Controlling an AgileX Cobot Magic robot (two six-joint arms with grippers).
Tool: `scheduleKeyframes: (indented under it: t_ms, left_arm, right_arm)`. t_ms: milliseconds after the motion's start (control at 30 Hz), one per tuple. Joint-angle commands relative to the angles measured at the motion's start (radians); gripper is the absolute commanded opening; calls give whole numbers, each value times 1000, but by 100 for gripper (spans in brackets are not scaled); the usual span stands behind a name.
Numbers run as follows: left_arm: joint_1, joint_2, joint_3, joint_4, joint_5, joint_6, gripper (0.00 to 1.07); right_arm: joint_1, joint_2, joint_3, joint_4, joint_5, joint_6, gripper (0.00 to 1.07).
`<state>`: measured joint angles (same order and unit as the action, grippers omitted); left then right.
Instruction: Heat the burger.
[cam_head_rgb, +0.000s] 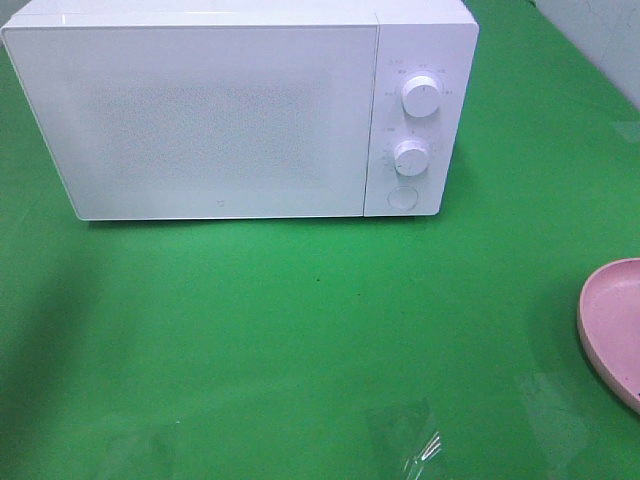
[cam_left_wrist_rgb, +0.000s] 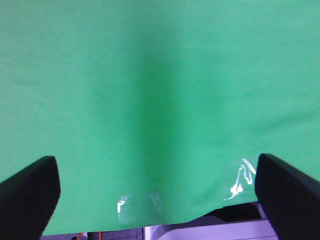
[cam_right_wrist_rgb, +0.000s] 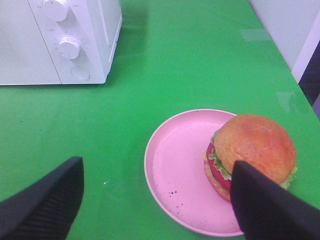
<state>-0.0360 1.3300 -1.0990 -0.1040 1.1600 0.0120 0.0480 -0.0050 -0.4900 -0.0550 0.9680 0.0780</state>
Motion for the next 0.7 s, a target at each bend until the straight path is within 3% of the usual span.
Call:
scheduleKeyframes:
  t_ms: [33, 167, 233, 300, 700]
  left_arm:
    - [38, -56, 35, 6, 11, -26, 99]
    - [62, -134, 106, 1, -36, -31, 99]
    - [63, -250, 214, 3, -55, -29, 99]
    - [63, -304, 261, 6, -55, -26, 99]
    - [63, -652, 490, 17, -58, -24, 99]
  right_arm:
    - [-6, -25, 1, 5, -7, -8, 76]
    - [-6, -25, 1, 5, -7, -8, 76]
    - [-6, -25, 1, 5, -7, -8, 76]
    - [-6, -25, 1, 5, -7, -8, 76]
    - [-6, -25, 1, 5, -7, -8, 76]
